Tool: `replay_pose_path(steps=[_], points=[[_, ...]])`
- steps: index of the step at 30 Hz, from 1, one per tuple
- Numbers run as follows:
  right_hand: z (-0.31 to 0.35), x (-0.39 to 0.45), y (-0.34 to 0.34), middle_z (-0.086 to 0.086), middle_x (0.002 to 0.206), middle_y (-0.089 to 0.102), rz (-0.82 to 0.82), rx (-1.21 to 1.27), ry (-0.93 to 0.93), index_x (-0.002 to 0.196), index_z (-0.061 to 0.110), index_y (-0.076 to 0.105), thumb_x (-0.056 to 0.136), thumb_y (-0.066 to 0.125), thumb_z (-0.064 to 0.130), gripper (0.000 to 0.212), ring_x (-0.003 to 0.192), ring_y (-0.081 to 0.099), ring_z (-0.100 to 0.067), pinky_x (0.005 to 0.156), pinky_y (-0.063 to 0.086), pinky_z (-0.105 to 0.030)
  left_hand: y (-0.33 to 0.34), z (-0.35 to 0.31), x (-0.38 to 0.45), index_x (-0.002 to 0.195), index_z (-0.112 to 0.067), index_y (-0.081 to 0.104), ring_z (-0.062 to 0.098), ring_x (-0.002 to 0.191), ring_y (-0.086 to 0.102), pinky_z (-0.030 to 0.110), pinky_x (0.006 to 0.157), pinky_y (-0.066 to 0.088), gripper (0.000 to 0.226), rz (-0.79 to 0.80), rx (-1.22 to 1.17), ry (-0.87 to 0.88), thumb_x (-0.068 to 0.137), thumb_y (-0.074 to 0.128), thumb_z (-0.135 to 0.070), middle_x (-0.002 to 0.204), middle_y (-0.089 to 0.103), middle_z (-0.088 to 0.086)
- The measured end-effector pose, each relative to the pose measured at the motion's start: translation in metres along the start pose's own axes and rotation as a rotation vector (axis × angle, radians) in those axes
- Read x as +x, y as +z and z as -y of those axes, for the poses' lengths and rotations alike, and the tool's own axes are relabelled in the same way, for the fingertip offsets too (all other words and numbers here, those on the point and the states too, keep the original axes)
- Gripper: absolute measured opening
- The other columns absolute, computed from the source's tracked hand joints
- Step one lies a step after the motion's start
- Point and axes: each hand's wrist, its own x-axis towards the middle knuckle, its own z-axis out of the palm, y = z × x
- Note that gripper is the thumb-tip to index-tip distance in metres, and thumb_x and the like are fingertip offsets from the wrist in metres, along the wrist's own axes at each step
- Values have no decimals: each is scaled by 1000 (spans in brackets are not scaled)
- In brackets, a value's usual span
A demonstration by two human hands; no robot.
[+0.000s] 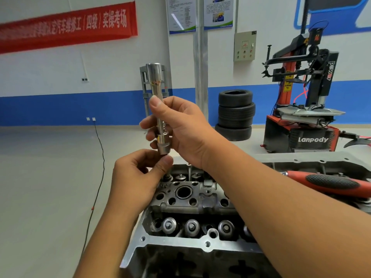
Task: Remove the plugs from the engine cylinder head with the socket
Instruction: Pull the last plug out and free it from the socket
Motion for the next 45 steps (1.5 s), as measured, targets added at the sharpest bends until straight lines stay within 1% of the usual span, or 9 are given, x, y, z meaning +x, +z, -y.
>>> replay_pose_path(steps=[5, 10, 13, 16, 21, 28, 34, 39, 45], points=[[2, 0, 1, -11, 93, 77, 20, -23, 48, 101, 10, 67, 107, 53, 42, 36, 75, 70, -24, 68, 59, -41, 2, -1, 0, 97, -16, 77, 3, 75, 73, 6, 63, 48, 24, 123, -76, -47, 106, 56, -23, 85, 80, -2], [2, -1, 1, -13, 90, 77, -3, -29, 35, 98, 9, 65, 101, 66, 36, 27, 72, 69, -24, 68, 60, -41, 3, 0, 1, 78, -16, 77, 20, 71, 72, 31, 70, 57, 14, -46, 19, 33, 83, 83, -28, 73, 77, -1], [2, -1, 0, -12, 89, 77, -18, -37, 25, 96, 8, 65, 102, 64, 35, 27, 73, 70, -24, 69, 60, -39, 1, -2, 1, 88, -20, 78, 10, 72, 73, 15, 63, 54, 20, 17, -21, 9, 83, 74, -40, 77, 78, -3], [4, -1, 2, -10, 88, 76, -4, -59, 52, 97, 9, 67, 106, 55, 39, 34, 75, 70, -24, 68, 59, -38, -2, 0, 0, 100, -22, 78, 5, 83, 75, 6, 63, 49, 18, 143, -114, -53, 103, 60, -23, 87, 81, -1], [3, -2, 4, -9, 84, 74, 9, -52, 78, 100, 12, 65, 103, 60, 44, 32, 71, 68, -23, 70, 57, -41, 1, 4, 0, 84, -22, 78, 15, 75, 75, 28, 72, 58, 9, -4, -10, 18, 89, 80, -14, 78, 79, -3], [3, -1, 4, -12, 90, 78, -3, -66, 66, 97, 12, 60, 104, 59, 43, 31, 73, 71, -25, 67, 59, -40, -2, 3, 1, 92, -25, 79, 12, 84, 76, 25, 75, 56, 18, 74, -65, 2, 99, 68, -13, 85, 81, -3], [2, -1, 3, -11, 88, 77, -17, -92, 74, 101, 12, 62, 100, 65, 43, 32, 73, 72, -26, 71, 61, -45, -3, 3, 2, 87, -28, 79, 12, 79, 77, 20, 70, 56, 21, -7, -100, -36, 68, 83, -37, 83, 80, -6], [2, -1, 3, -11, 88, 77, -31, -92, 78, 97, 10, 64, 104, 58, 43, 34, 74, 72, -26, 76, 61, -47, -3, 3, 0, 91, -28, 81, 12, 90, 78, 33, 81, 55, 16, 169, -143, -110, 99, 69, -21, 92, 82, -2], [2, -2, 3, -10, 84, 75, 2, -82, 61, 98, 13, 64, 98, 67, 43, 30, 72, 70, -25, 72, 59, -44, 0, -1, 0, 84, -23, 78, 11, 71, 74, 25, 67, 57, 22, -11, -55, -36, 67, 91, -28, 77, 78, -5]])
